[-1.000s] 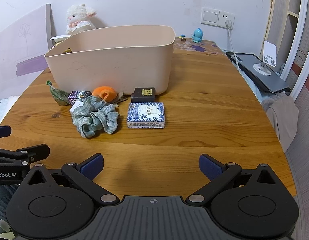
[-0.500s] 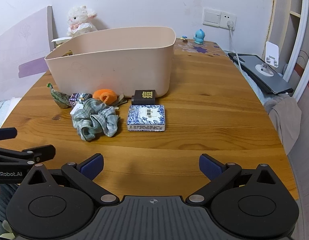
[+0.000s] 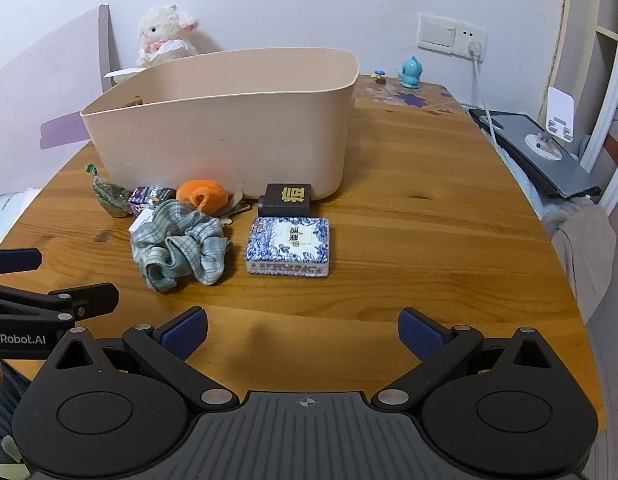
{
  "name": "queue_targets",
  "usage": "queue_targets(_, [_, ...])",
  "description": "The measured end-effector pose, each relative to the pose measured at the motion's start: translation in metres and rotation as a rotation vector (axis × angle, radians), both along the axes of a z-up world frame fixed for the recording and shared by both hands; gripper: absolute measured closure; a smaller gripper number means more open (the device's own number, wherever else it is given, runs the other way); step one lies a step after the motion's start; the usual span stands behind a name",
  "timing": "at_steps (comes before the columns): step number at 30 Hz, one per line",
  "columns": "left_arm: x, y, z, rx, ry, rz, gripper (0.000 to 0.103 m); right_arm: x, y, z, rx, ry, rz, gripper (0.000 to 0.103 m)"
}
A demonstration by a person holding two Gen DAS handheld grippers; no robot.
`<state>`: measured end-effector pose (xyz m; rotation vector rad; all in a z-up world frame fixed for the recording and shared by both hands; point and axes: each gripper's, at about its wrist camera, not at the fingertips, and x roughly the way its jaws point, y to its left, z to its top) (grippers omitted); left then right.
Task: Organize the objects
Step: 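Move both tools toward the scrunchie and the blue-and-white box, then grasp the green-checked scrunchie with the left tool while the right tool grasps the blue-and-white box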
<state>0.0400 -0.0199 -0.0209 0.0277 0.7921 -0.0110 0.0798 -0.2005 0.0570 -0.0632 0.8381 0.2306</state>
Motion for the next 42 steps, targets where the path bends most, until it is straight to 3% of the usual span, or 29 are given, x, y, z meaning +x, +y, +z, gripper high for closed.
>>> queue_targets(15, [0.044, 0.001, -0.008, -0.052, 0.005, 0.016, 0.0, 0.041, 0.007, -0.024, -0.024, 0.033, 0.038, 0.0])
queue_targets(28, [0.075, 0.007, -0.033, -0.096, 0.056, 0.035, 0.001, 0.07, 0.025, -0.045, -0.054, 0.029, 0.057, 0.0])
queue_targets(30, [0.077, 0.011, -0.036, -0.123, 0.075, 0.033, 0.015, 0.07, 0.026, -0.045, -0.058, 0.015, 0.063, 0.002])
queue_targets(32, [0.077, 0.013, -0.037, -0.131, 0.072, 0.028, 0.018, 0.07, 0.028, -0.044, -0.059, 0.006, 0.072, 0.005])
queue_targets(37, [0.076, 0.012, -0.035, -0.099, 0.056, -0.005, 0.046, 0.068, 0.027, -0.04, -0.037, -0.01, 0.063, 0.026])
queue_targets(39, [0.075, 0.01, -0.035, -0.095, 0.051, -0.019, 0.066, 0.067, 0.026, -0.038, -0.03, -0.012, 0.062, 0.042])
queue_targets(42, [0.072, 0.01, -0.034, -0.111, 0.055, -0.042, 0.08, 0.064, 0.023, -0.037, -0.023, -0.007, 0.057, 0.042])
